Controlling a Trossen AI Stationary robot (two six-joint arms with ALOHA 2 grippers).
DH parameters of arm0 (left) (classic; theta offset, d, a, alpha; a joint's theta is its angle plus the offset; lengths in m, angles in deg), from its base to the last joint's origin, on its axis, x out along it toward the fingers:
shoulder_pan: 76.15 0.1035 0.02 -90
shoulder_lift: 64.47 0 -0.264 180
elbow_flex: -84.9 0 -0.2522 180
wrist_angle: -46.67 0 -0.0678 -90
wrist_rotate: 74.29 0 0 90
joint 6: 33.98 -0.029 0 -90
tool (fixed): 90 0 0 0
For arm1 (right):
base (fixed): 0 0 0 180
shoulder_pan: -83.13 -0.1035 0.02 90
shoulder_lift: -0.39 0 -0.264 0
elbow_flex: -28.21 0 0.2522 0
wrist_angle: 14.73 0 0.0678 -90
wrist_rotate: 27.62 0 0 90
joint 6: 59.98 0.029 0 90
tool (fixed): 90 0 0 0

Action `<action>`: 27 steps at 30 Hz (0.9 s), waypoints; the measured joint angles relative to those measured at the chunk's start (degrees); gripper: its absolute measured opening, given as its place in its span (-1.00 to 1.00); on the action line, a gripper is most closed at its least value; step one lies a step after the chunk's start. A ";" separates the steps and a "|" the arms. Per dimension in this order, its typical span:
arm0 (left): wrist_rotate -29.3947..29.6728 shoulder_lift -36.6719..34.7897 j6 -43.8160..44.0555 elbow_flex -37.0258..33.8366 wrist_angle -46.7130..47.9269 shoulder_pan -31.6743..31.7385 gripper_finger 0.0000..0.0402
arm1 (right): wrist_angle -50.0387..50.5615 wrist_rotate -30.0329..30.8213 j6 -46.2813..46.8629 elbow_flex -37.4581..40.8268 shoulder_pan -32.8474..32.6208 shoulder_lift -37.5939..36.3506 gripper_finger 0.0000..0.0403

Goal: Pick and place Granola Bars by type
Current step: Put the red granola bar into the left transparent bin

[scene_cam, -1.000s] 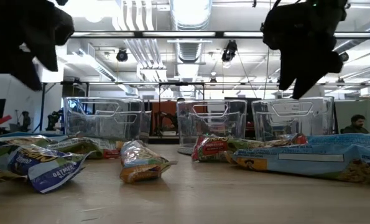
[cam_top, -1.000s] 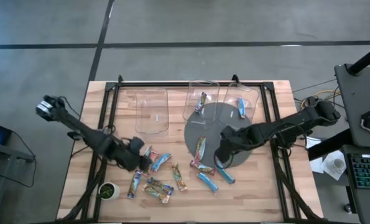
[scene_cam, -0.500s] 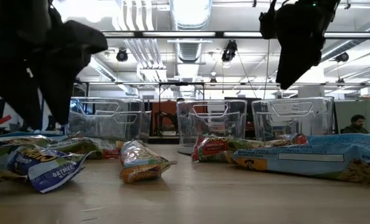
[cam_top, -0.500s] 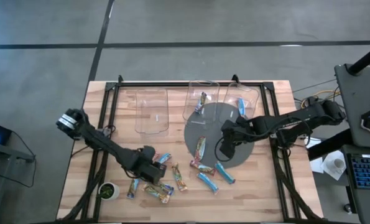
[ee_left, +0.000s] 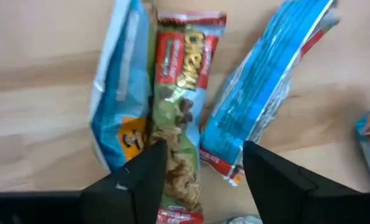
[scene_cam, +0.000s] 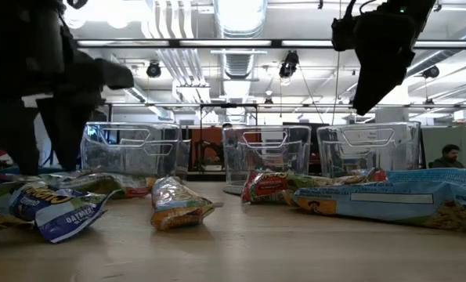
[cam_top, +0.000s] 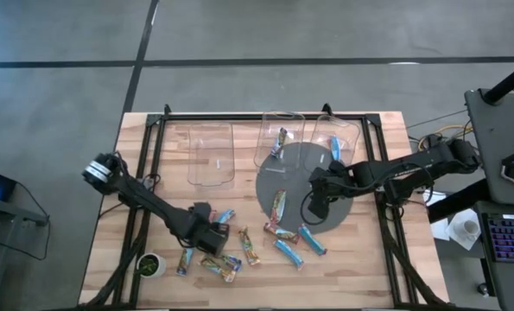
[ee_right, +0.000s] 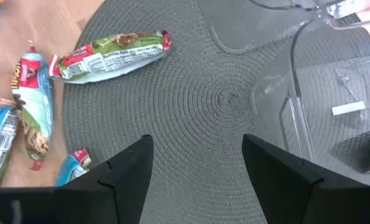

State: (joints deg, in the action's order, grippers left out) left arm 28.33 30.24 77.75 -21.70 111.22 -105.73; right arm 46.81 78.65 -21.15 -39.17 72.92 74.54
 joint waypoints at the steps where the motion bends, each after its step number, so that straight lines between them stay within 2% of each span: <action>1: 0.09 -0.21 0.01 0.28 0.93 0.00 -0.04 | -0.05 0.00 0.02 0.12 0.00 0.00 0.18; 5: 0.36 -0.29 -0.68 -0.03 3.65 0.24 -0.04 | -0.19 0.00 0.17 0.19 0.00 0.00 0.17; 13: 0.03 -0.32 -2.90 -3.80 1.67 0.46 -0.04 | -0.88 0.43 1.50 0.19 0.12 0.09 0.19; 17: 0.72 -0.32 -3.91 -3.91 -1.73 0.70 -0.04 | -0.95 1.37 2.84 0.30 0.15 0.17 0.18; 27: 3.60 -0.32 -4.14 -2.53 -0.85 0.72 -0.04 | -0.96 1.88 5.80 0.41 0.15 0.17 0.19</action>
State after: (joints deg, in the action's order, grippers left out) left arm 31.92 29.92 73.61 -24.23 110.37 -105.01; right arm 45.85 80.53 -15.35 -38.76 73.07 74.72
